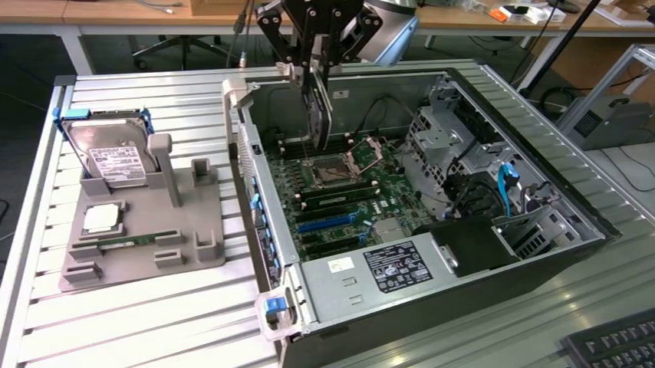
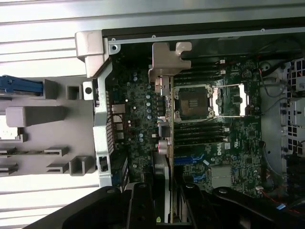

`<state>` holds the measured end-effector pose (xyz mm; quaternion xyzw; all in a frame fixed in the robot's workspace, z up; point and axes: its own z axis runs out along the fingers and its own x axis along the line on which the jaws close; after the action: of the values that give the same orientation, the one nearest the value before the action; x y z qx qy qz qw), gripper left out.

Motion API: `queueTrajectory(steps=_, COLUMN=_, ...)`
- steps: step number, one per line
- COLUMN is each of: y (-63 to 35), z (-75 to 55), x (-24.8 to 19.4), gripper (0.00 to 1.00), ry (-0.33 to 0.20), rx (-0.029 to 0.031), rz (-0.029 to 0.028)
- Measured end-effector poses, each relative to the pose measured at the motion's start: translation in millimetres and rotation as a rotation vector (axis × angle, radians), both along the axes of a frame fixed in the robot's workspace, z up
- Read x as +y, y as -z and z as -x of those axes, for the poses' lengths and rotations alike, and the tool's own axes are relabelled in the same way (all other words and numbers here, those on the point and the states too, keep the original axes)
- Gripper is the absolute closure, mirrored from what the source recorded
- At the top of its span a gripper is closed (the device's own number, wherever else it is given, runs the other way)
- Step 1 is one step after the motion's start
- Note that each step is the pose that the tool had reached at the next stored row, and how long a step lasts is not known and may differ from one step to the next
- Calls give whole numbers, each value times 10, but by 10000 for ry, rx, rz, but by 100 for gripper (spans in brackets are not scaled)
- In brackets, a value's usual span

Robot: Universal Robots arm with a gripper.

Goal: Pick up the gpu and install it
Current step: 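Pick up the gpu and move the gpu toward the slot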

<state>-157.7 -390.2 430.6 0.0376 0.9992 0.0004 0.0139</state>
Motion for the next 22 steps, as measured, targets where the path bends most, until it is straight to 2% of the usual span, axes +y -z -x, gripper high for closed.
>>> queueTrajectory(steps=22, y=1, z=-115, x=0, gripper=73, ry=0, rx=0, rz=0)
